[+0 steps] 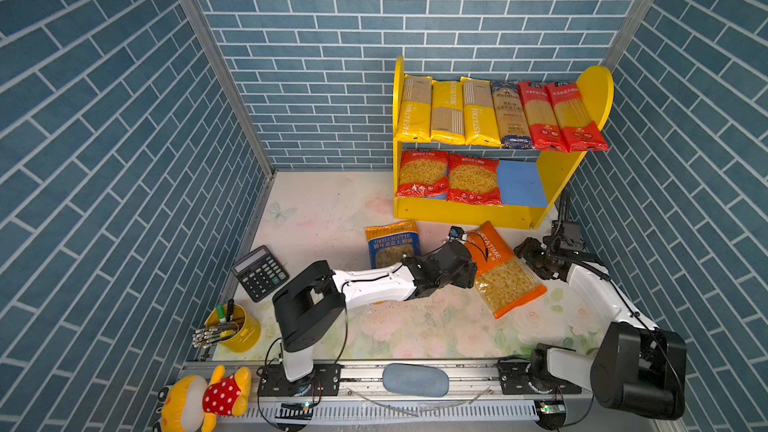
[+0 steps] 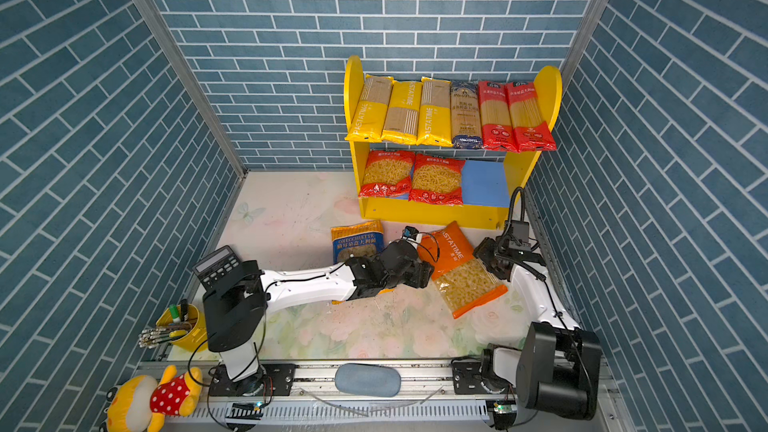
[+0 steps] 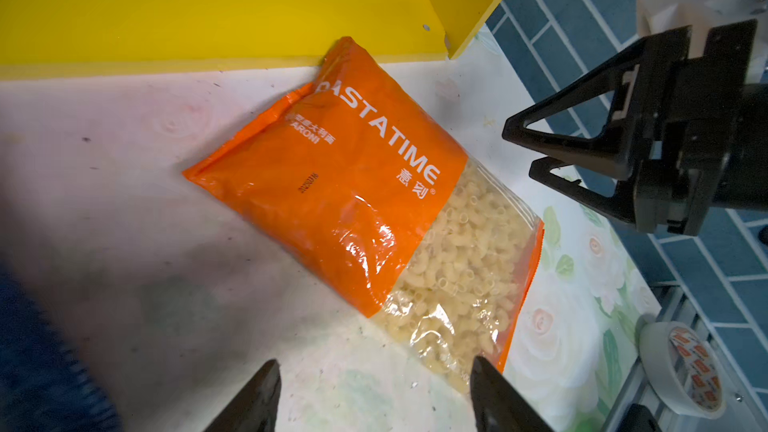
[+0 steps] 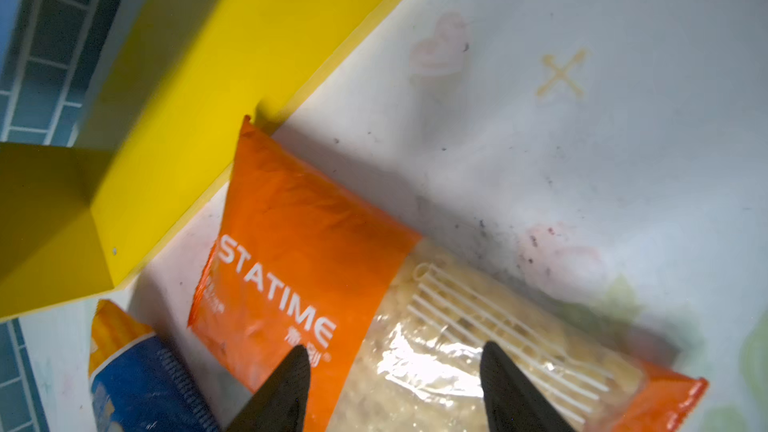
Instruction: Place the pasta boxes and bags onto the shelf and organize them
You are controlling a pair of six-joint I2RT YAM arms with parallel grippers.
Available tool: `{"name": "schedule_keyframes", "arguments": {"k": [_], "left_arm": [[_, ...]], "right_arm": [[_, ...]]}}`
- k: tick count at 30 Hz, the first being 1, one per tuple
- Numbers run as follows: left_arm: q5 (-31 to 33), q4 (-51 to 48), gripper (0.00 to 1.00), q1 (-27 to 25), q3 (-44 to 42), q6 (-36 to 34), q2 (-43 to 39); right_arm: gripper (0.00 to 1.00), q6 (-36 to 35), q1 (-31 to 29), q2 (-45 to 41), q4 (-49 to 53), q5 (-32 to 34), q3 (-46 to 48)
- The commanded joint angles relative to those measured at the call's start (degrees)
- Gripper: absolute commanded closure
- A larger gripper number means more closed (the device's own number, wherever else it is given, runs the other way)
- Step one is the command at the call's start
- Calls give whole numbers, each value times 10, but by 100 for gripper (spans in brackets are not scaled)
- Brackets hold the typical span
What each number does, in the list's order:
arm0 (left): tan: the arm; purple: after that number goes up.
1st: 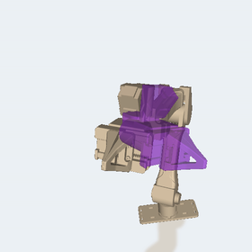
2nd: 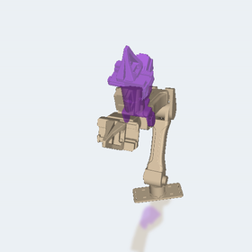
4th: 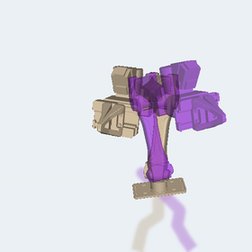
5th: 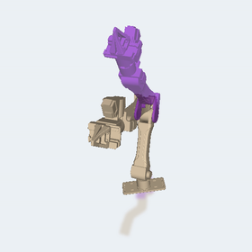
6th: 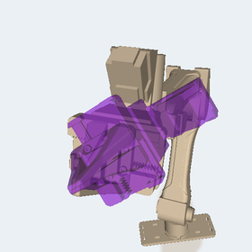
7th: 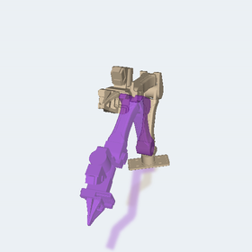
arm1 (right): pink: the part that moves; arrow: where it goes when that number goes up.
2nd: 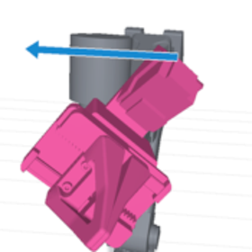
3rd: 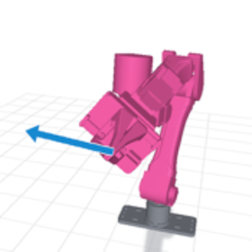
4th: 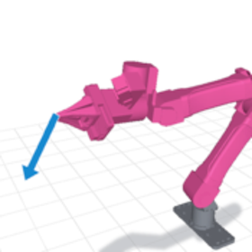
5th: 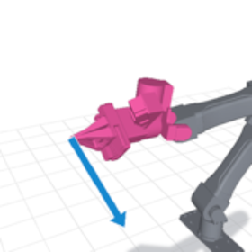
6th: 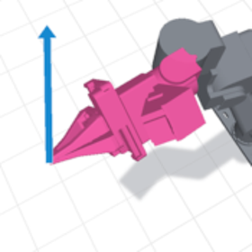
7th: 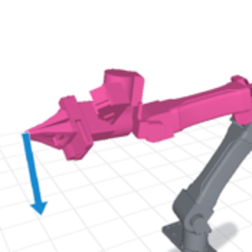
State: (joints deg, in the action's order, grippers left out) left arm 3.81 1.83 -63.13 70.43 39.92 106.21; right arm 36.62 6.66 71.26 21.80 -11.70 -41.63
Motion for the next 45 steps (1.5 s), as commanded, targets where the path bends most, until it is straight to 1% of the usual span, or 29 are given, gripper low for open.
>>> {"name": "schedule_keyframes", "arguments": {"k": [1,3,6,8,12,14,16,20,22,24,25,27,29,31,32,34,35,39,42,45], "left_arm": [[-52,59,25,-1,2,61,42],[-61,87,23,0,-7,86,57],[-64,100,23,7,-18,93,59],[-66,110,22,16,-28,96,57],[-82,143,23,50,-62,101,49],[-93,152,23,63,-70,94,46],[-97,135,23,71,-66,73,45],[-96,108,23,84,-73,51,39],[-83,100,24,87,-82,41,30],[-64,82,24,88,-85,22,20],[-61,76,24,87,-85,16,16],[-57,63,24,88,-83,-1,9],[-56,56,24,88,-82,-16,0],[-53,50,24,91,-80,-41,-7],[-55,47,24,96,-79,-50,-10],[-76,61,25,110,-85,-55,-13],[-93,74,26,120,-90,-50,-12],[-138,106,28,141,-101,-36,-1],[-149,115,29,141,-98,-30,11],[-159,134,30,141,-98,-17,30]], "right_arm": [[33,6,15,35,-48,10,-14],[33,14,17,60,-69,-17,-12],[38,25,14,69,-105,-61,14],[40,30,8,59,-116,-70,36],[41,44,-16,35,-108,-80,74],[41,53,-42,21,-101,-79,89],[42,66,-74,6,-88,-66,99],[44,126,-144,-33,-83,-46,126],[45,153,-187,-52,-67,-30,127],[45,159,-224,-60,-58,-41,118],[45,154,-227,-59,-53,-57,113],[45,130,-224,-66,-30,-85,100],[44,85,-202,-74,9,-88,80],[43,57,-150,-79,16,-118,79],[43,46,-120,-79,7,-143,82],[41,24,-80,-72,-13,-177,83],[39,14,-70,-66,-30,-193,84],[28,7,-57,-30,-103,-226,97],[24,22,-53,-8,-163,-226,120],[22,22,-53,20,-204,-221,129]]}}
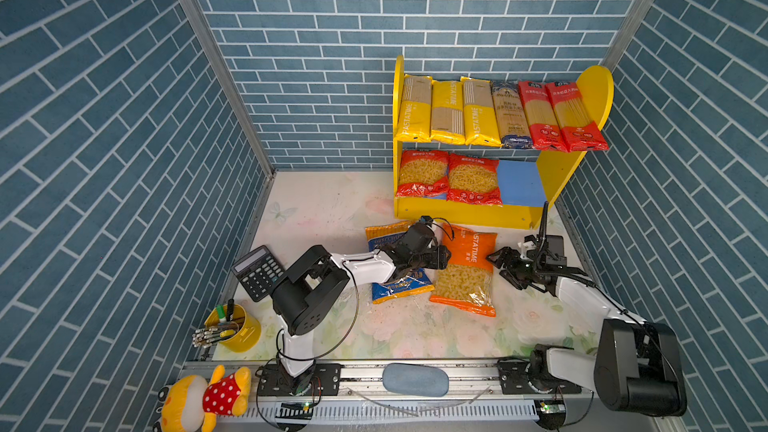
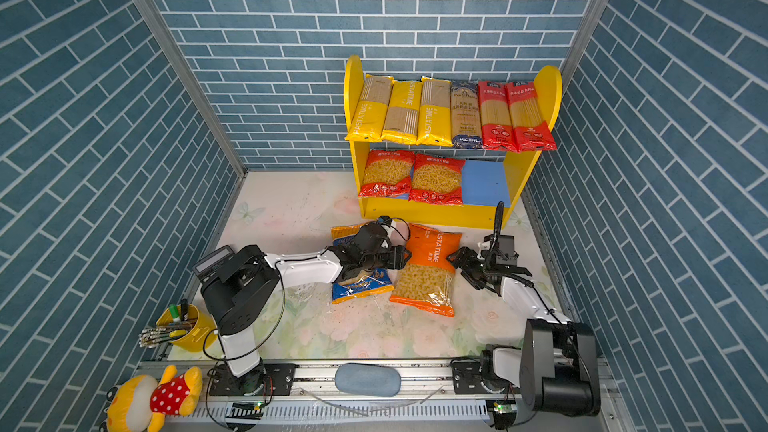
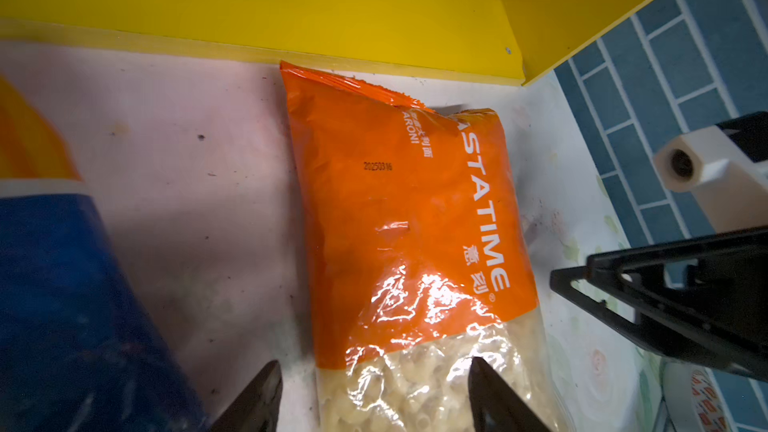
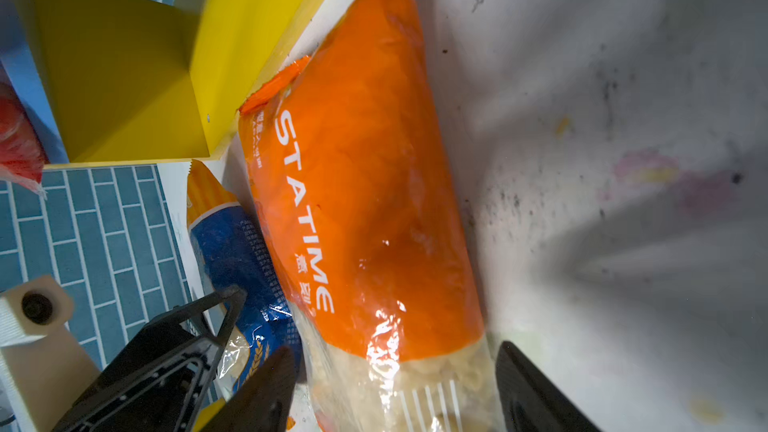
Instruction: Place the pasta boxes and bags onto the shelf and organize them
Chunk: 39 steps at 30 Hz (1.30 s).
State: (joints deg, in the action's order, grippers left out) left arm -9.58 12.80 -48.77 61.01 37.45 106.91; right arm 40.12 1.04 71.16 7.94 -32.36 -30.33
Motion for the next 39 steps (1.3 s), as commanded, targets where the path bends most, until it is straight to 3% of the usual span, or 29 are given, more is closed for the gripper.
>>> {"name": "schedule_keyframes", "arguments": {"k": [1,9,19,26,32,39], "left_arm": [[-30,29,31,-3,-3,11,29],[-58,67,40,-3,3,42,70],[-80,97,51,-3,9,50,86],[-81,106,54,3,-3,50,69],[-86,107,52,7,-5,53,43],[-95,115,48,7,-37,48,-3]], "right_arm": [[22,-15,3,31,-74,-15,15],[29,-37,2,116,-111,-2,-2],[54,2,-43,129,-270,0,42],[77,-27,-61,64,-302,4,64],[89,-75,-61,-35,-231,31,64],[100,-66,-65,-144,-189,45,67]]}}
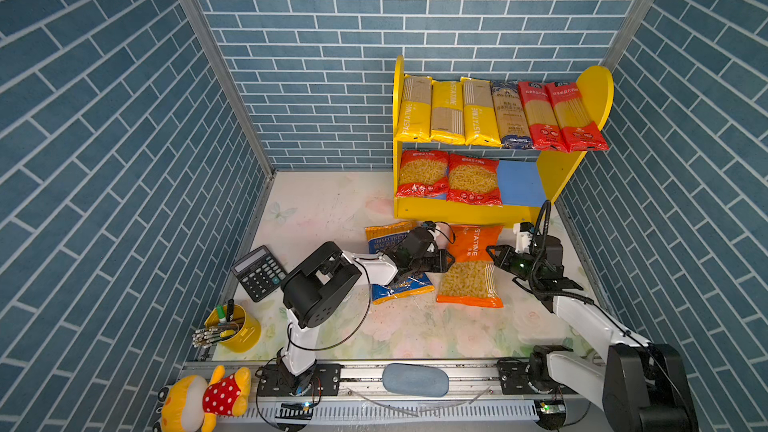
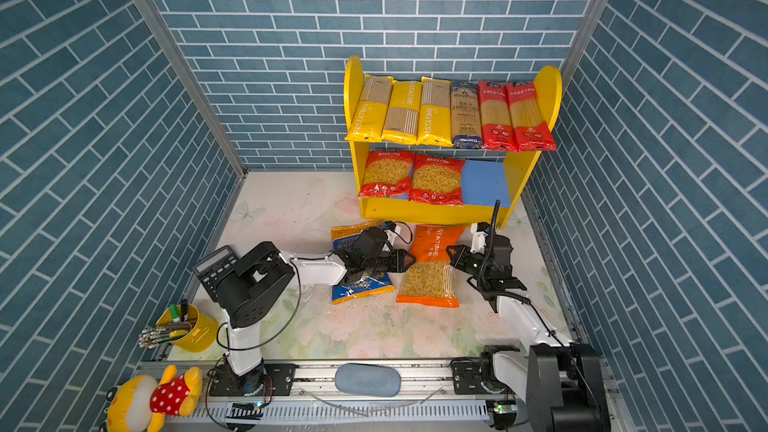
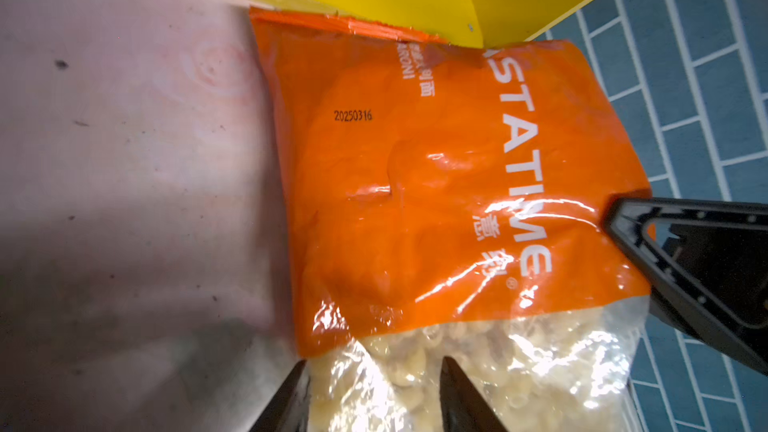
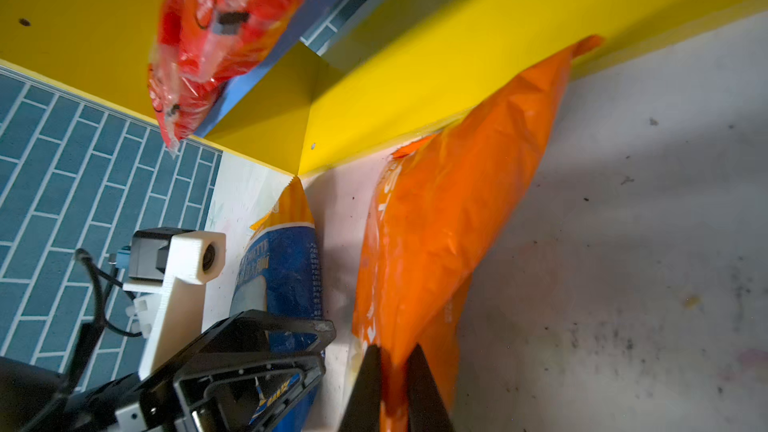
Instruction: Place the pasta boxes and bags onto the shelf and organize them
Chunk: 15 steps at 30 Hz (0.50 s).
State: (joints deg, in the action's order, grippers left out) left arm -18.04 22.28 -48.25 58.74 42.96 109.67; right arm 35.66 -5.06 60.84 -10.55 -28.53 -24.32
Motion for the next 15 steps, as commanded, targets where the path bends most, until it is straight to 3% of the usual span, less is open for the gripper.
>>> {"name": "schedule_keyframes", "arguments": {"k": [1,8,15], "left_arm": [[-12,20,47,2,-18,-7,-37],[-21,33,42,9,-51,-16,-81],[-53,110,34,17,-97,-4,-104]], "right_arm": [[100,-23,-6,-53,6,10,6],[100,-48,-33,-134,77,18,-28],[100,-64,-54,-175,117,-25,-92]]}}
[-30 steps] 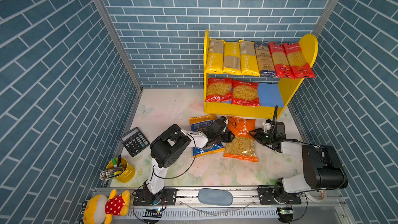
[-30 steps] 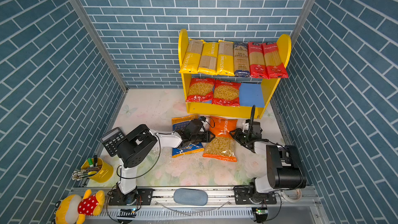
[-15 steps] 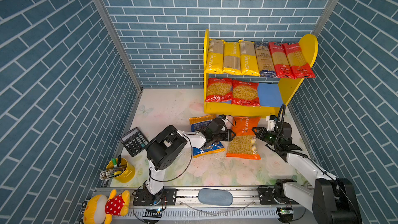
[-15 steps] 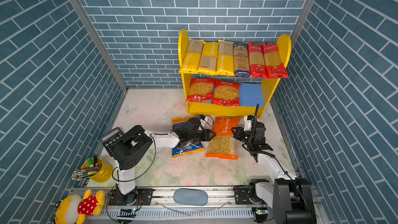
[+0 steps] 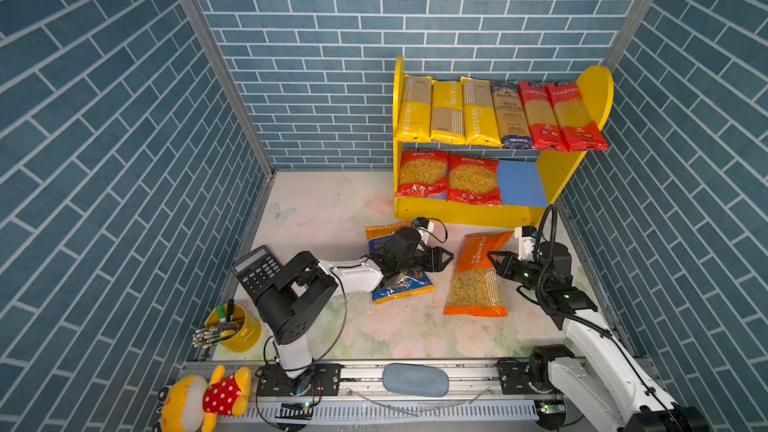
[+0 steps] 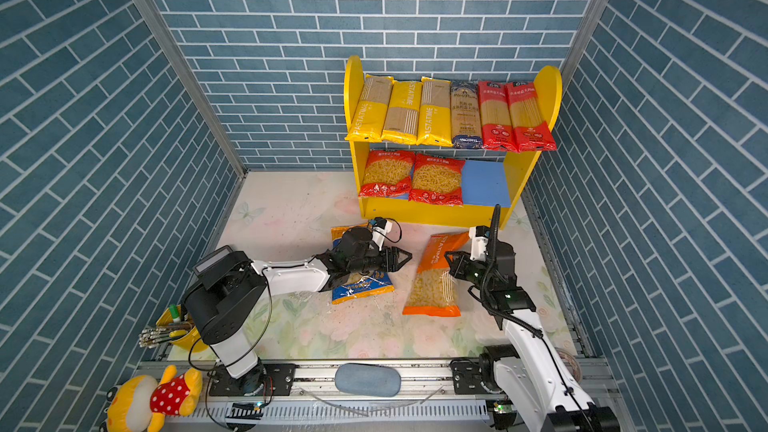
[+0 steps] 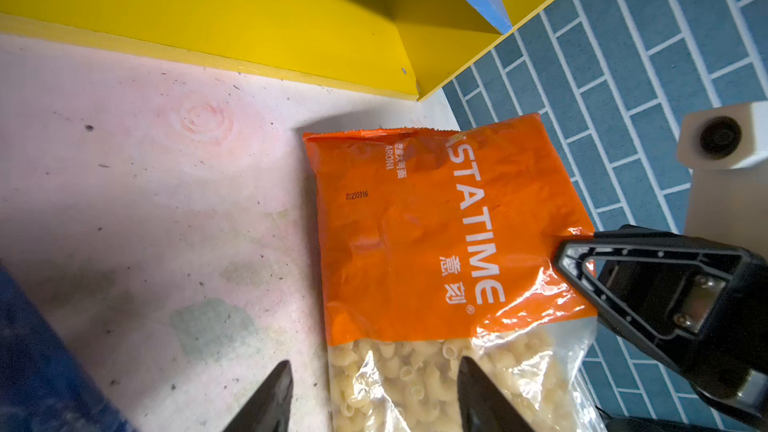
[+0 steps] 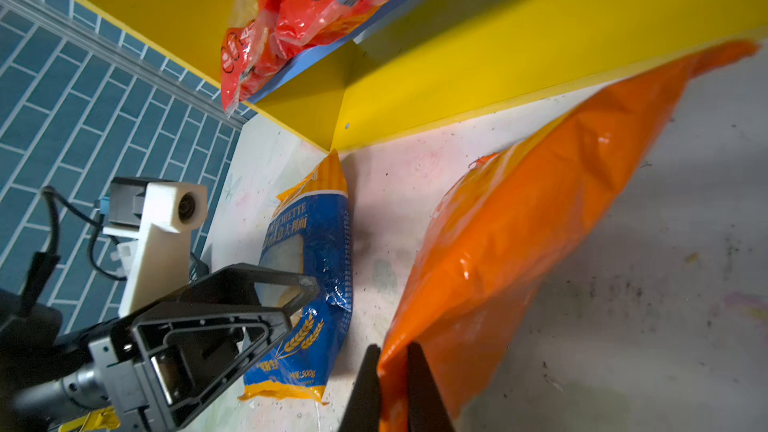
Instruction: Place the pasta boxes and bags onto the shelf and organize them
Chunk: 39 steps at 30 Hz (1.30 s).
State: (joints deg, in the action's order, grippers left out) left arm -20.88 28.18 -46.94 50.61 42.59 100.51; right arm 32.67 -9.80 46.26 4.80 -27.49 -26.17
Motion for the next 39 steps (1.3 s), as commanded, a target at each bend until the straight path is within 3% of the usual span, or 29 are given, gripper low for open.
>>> {"name": "schedule_keyframes", "arguments": {"k": [1,7,11,14,17,23,27,31,35,39], "left_arm": [[-27,66,32,4,-22,5,-13],[-25,170,26,14,-72,67,-16],[-14,179,25,18,-74,87,-7],[4,116,26,17,-57,61,-10],[17,27,27,14,-26,24,-12],[80,-213,28,-29,88,-93,17],[81,-233,28,-32,111,-86,47],[68,-233,28,-35,135,-73,74],[48,-208,27,-40,149,-50,104],[29,-167,27,-40,153,-25,130]], "right_arm": [[100,-34,-6,-33,-37,-41,-80],[100,-16,-7,-46,-78,-50,-101],[100,75,-7,-6,-163,-12,-53],[100,117,-7,22,-165,42,-25],[100,94,4,47,-106,84,-17],[99,66,95,154,1,19,-35],[85,42,101,174,116,86,-66],[55,31,102,160,189,168,-74],[32,37,102,152,217,158,-67],[26,55,95,143,203,131,-37]]}}
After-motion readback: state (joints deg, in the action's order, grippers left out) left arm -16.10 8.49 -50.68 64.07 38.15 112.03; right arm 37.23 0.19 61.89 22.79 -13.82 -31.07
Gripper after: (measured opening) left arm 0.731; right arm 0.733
